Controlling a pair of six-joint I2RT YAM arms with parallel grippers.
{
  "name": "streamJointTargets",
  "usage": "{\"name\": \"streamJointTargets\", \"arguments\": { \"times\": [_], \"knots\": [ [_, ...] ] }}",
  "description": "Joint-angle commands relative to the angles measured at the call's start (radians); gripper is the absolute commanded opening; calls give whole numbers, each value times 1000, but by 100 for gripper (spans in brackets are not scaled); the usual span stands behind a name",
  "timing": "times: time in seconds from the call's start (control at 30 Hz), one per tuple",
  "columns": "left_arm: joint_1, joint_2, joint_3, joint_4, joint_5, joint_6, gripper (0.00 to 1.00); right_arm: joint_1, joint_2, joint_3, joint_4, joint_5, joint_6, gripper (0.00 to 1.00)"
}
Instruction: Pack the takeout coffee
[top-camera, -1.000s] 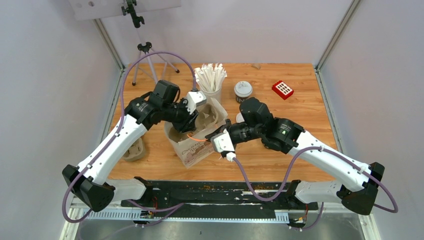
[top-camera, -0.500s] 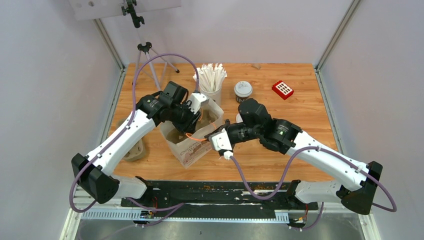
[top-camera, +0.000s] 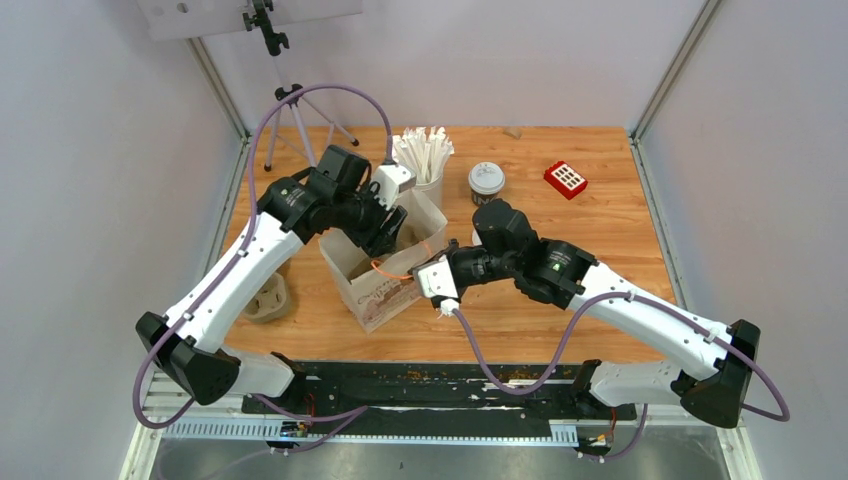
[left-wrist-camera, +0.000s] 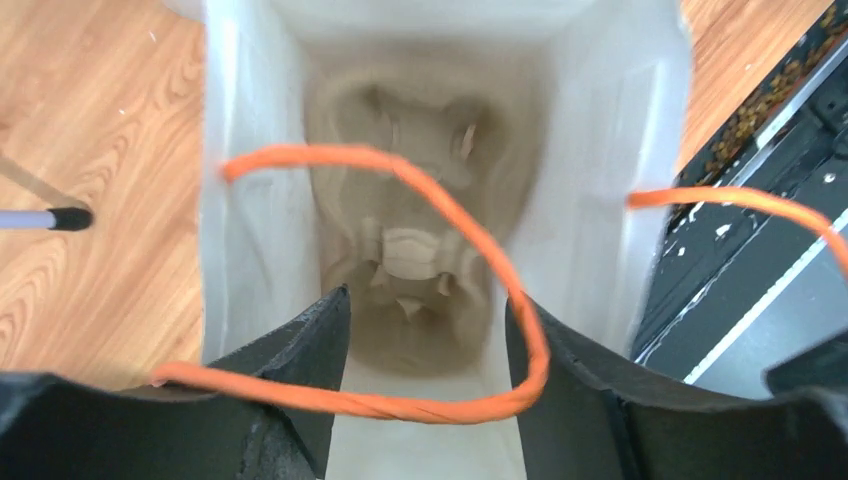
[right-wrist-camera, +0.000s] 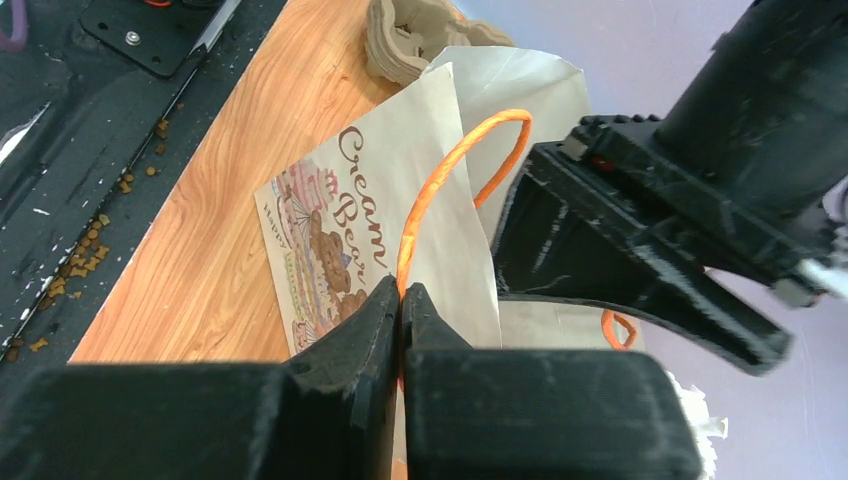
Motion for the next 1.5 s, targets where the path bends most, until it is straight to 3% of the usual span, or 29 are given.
{"name": "streamJointTargets", "arguments": {
  "times": [0.0, 0.43, 0.53, 0.63, 0.7, 0.83, 1.1, 1.2, 1.47],
  "knots": [
    [-4, -20, 86, -15, 22, -7, 66, 4, -11, -8, 53, 17, 41, 3],
    [-5, -103, 120, 2, 8, -92, 80, 4, 29, 66, 58, 72, 204, 9],
    [-5, -129, 124, 23, -6, -116, 89, 4, 32, 70, 93, 87, 265, 10],
    [-5, -168, 106, 69, -5, -155, 99, 4, 25, 60, 122, 99, 306, 22],
    [-4, -195, 97, 103, -27, -177, 100, 4, 12, 50, 140, 112, 323, 35],
    [-5, -244, 97, 149, -126, -237, 100, 4, -13, 68, 153, 113, 384, 51],
    [-5, -401, 39, 135, -454, -384, 100, 4, -83, 71, 206, 134, 577, 68],
    [-5, -462, -7, 86, -532, -457, 100, 4, -118, 68, 200, 213, 673, 68],
    [-5, -576, -208, 20, -525, -671, 100, -2, -130, 150, 0, 608, 907, 67]
  ]
}}
